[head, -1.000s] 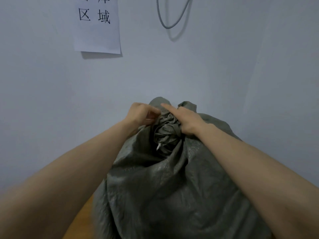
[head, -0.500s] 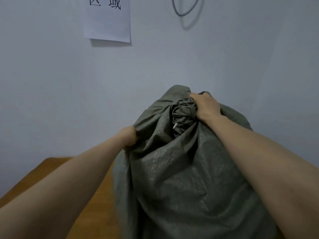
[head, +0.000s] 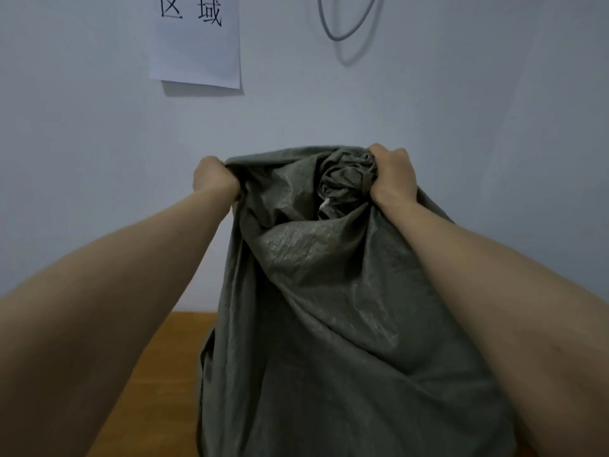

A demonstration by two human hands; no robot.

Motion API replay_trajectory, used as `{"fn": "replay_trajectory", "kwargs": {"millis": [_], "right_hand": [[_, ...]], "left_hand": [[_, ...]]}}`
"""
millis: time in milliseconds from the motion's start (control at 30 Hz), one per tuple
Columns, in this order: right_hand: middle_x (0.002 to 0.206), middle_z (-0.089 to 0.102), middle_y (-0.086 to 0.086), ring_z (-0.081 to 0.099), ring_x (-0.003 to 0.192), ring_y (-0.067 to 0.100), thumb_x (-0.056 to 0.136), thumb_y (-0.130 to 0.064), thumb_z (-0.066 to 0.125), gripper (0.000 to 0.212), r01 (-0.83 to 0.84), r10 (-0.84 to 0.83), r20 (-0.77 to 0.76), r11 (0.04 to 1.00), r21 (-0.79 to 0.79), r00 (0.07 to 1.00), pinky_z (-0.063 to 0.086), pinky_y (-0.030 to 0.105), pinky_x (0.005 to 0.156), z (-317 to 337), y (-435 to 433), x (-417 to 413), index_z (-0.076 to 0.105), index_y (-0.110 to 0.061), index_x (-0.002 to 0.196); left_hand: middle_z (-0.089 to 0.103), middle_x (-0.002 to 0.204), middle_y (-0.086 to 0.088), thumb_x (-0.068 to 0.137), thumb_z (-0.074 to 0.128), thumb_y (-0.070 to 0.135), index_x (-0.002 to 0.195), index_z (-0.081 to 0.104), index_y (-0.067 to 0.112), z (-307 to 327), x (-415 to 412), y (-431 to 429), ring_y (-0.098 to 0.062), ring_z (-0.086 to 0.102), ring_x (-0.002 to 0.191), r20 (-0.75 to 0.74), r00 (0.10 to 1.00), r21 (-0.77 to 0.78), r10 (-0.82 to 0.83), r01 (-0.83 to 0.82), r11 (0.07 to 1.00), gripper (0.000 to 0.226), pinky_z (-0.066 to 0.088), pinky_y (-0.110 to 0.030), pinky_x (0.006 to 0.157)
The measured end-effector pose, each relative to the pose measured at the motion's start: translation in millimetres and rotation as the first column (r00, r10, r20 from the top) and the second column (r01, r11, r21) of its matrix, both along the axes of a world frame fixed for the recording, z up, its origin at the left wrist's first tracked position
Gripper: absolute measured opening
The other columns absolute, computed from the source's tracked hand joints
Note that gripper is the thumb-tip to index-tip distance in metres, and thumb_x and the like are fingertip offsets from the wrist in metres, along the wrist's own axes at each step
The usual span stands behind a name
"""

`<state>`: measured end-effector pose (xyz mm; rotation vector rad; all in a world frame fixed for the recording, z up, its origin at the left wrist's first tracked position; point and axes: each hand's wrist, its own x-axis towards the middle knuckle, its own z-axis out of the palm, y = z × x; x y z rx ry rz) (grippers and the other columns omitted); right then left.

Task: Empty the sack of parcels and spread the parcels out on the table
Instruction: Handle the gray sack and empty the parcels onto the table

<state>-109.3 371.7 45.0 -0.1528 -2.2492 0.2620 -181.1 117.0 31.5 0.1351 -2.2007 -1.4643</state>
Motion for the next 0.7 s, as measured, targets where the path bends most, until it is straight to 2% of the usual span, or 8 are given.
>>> {"fn": "replay_trajectory", "kwargs": {"millis": [100,233,333,467,500,600,667,700], "right_hand": [[0.106,0.053,0.019,0.053,0.093,0.034,0.088,-0.003,0.044,0.024,0.014,-0.017,-0.046,0.998,-0.060,0.999,0.034,0.028,0.071,10,4,0,0.056,-0.016,0.105],[0.107,0.053,0.018,0.053,0.094,0.034,0.088,-0.002,0.043,0.025,0.011,-0.013,-0.038,0.998,-0.063,0.999,0.034,0.026,0.071,6,9,3,0.055,-0.015,0.105],[0.111,0.053,0.018,0.053,0.097,0.032,0.091,-0.006,0.041,0.027,0.002,-0.015,-0.102,0.992,-0.124,0.995,0.033,0.024,0.074,20,11,6,0.056,-0.017,0.111],[0.110,0.050,0.018,0.053,0.094,0.032,0.091,-0.007,0.041,0.026,0.030,-0.043,-0.084,0.989,-0.144,0.996,0.035,0.025,0.076,10,19,11,0.055,-0.017,0.111],[0.110,0.050,0.019,0.053,0.094,0.032,0.091,-0.006,0.041,0.026,0.031,-0.041,-0.068,0.989,-0.144,0.997,0.036,0.025,0.076,3,20,12,0.055,-0.016,0.110],[0.108,0.050,0.020,0.053,0.095,0.035,0.089,-0.004,0.043,0.025,0.057,-0.064,-0.041,0.988,-0.143,0.997,0.036,0.027,0.074,-14,30,16,0.055,-0.015,0.109],[0.108,0.051,0.021,0.053,0.095,0.036,0.090,-0.004,0.044,0.025,0.082,-0.089,-0.033,0.983,-0.164,0.995,0.036,0.028,0.073,-20,36,19,0.054,-0.015,0.110],[0.107,0.051,0.021,0.052,0.096,0.035,0.090,-0.004,0.043,0.025,0.085,-0.092,-0.032,0.981,-0.172,0.995,0.036,0.028,0.073,-23,38,21,0.054,-0.015,0.111]], "left_hand": [[0.038,0.062,-0.004,0.079,0.035,-0.006,0.056,0.031,0.012,18,2,8,-0.019,0.030,0.063,-0.058,0.998,-0.027,-0.015,0.013,1.000,0.030,0.030,-0.032,0.061],[0.039,0.058,-0.010,0.081,0.038,-0.002,0.055,0.033,0.012,16,5,12,-0.021,0.039,0.070,-0.114,0.993,-0.070,-0.022,0.014,0.997,0.030,0.030,-0.033,0.064],[0.055,0.078,-0.031,0.084,0.040,0.001,0.056,0.037,0.009,33,16,18,-0.022,0.053,0.080,-0.191,0.982,-0.074,-0.013,-0.001,0.997,0.029,0.033,-0.036,0.065],[0.063,0.100,-0.029,0.088,0.040,0.003,0.086,0.061,-0.002,27,20,29,-0.034,0.060,0.098,-0.213,0.975,-0.041,-0.058,0.051,0.998,0.022,0.046,-0.041,0.081],[0.064,0.096,-0.024,0.088,0.041,0.004,0.090,0.063,-0.002,18,20,31,-0.031,0.061,0.093,-0.175,0.980,0.001,-0.099,0.101,0.995,0.023,0.048,-0.041,0.081],[0.056,0.072,-0.009,0.085,0.046,0.010,0.070,0.057,0.011,-3,37,40,-0.022,0.053,0.077,-0.013,0.942,0.227,-0.334,0.328,0.917,0.018,0.045,-0.033,0.066],[0.058,0.072,-0.002,0.086,0.050,0.023,0.074,0.055,0.014,-16,58,43,-0.018,0.055,0.073,0.071,0.830,0.298,-0.553,0.511,0.806,0.016,0.040,-0.026,0.062],[0.065,0.083,-0.002,0.084,0.056,0.038,0.088,0.060,0.013,-23,69,43,-0.016,0.061,0.079,0.115,0.726,0.309,-0.678,0.623,0.719,0.026,0.045,-0.027,0.068]]}}
